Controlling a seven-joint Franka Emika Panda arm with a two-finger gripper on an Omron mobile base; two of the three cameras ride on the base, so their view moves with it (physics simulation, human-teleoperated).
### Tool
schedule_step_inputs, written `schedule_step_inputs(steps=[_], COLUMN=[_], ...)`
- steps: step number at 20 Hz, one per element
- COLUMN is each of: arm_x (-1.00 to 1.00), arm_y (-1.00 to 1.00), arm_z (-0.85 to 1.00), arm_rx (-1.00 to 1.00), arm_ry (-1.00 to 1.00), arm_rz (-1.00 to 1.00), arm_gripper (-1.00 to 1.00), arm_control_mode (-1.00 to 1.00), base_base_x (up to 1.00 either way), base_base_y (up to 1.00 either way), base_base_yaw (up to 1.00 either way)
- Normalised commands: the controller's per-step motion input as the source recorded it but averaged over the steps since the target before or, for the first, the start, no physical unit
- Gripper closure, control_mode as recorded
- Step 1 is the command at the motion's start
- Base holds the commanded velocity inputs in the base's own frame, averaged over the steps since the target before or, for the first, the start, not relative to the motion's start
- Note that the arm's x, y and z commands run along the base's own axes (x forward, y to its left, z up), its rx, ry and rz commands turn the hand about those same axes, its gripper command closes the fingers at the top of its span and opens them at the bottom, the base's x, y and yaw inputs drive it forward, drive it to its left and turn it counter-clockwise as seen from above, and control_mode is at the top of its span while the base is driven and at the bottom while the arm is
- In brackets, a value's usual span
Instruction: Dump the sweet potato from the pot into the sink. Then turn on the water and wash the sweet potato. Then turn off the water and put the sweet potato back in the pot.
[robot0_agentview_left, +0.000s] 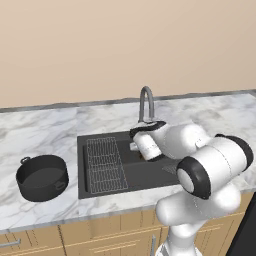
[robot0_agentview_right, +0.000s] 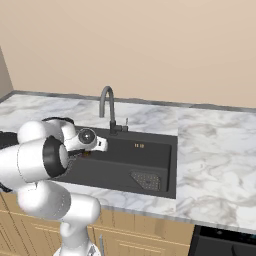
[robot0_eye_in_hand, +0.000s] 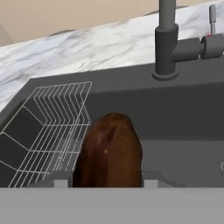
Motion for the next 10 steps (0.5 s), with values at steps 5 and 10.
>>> schedule_step_inputs(steps=[5,10], arm_x=[-0.33,-0.44], arm_y=[0.0,-0.06], arm_z=[0.53,0.57], arm_rx=[0.0,0.0], arm_ry=[-0.03,-0.06], arm_rz=[0.0,0.0], arm_gripper=[1.0,1.0], arm_control_mode=[-1.0,-1.0], base_base_x=[0.0,0.0], base_base_y=[0.0,0.0], base_base_yaw=[0.0,0.0])
